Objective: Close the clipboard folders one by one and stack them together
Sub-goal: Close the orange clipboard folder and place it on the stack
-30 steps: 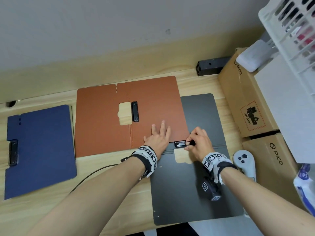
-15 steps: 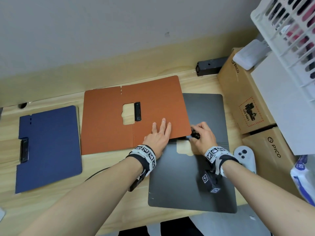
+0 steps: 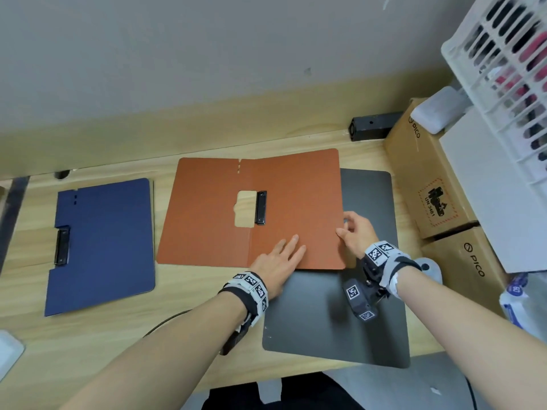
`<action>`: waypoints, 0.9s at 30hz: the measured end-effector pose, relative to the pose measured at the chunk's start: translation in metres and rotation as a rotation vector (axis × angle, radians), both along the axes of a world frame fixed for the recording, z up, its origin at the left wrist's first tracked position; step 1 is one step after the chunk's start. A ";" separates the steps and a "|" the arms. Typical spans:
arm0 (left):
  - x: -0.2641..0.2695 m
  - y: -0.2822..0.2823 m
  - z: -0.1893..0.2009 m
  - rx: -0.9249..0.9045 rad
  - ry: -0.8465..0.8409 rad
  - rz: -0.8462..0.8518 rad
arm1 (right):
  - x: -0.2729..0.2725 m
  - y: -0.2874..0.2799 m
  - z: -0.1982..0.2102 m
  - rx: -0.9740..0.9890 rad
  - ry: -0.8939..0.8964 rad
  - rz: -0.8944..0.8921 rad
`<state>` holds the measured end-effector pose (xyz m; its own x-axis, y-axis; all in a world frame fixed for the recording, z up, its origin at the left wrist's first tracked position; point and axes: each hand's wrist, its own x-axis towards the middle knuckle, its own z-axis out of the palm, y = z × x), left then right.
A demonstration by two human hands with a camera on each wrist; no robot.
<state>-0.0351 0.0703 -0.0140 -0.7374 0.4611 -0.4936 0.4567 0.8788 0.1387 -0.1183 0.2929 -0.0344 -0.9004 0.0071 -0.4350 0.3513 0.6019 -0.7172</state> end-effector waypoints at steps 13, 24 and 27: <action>0.003 -0.128 -0.019 -0.035 0.075 0.909 | 0.032 0.041 -0.030 0.208 -0.012 -0.051; -0.003 -0.158 -0.028 -0.149 -0.094 1.556 | 0.036 0.024 -0.012 0.248 -0.062 -0.116; -0.006 -0.174 -0.033 -0.053 -0.157 1.646 | 0.035 0.019 -0.016 0.251 -0.078 -0.155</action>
<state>-0.0413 -0.1041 -0.0467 -0.3309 -0.7327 -0.5947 -0.9240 0.3796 0.0465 -0.0829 0.3117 -0.0504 -0.8439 0.2582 -0.4703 0.5014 0.6917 -0.5199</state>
